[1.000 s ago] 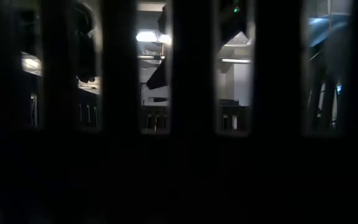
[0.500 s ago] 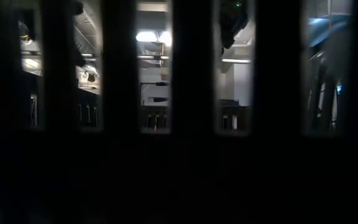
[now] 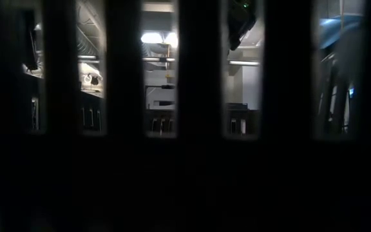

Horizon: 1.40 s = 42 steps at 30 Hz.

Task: Sort Halloween decoration
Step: Put the black spider toy into the top left black basket, then put the green toy skeleton into the bottom black basket

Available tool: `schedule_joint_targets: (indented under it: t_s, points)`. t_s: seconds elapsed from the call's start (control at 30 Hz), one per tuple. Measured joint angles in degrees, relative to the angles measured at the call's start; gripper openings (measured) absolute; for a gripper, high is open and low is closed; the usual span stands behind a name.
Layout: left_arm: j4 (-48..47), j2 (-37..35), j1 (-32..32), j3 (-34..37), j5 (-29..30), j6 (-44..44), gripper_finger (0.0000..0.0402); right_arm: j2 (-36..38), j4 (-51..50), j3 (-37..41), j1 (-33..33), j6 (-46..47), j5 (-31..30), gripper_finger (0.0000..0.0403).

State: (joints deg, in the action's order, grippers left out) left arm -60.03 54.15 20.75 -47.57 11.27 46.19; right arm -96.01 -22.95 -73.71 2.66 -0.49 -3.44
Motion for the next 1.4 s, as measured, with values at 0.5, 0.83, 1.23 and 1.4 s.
schedule_joint_targets:
  t_s: [0.5, 0.83, 1.23, 1.4]
  points:
    - [-3.39, 0.00, 0.02, 0.02, 1.29, -1.75, 0.0039, -0.02, -0.90, 0.00, -0.02, -0.58, -0.03, 0.0133]
    - [-3.35, 0.00, 0.02, 0.02, 1.29, -1.75, 0.0039, 0.92, -21.02, 0.42, -0.07, 5.24, -5.15, 0.0133]
    - [-3.30, 0.00, 0.02, 0.02, 1.30, -1.75, 0.0039, 17.92, -20.13, 26.08, -0.09, 25.10, -10.55, 0.0133]
    - [-3.32, 0.00, 0.02, 0.02, 1.29, -1.75, 0.0039, 25.50, -15.47, 36.13, 0.00, 37.72, -2.77, 0.0133]
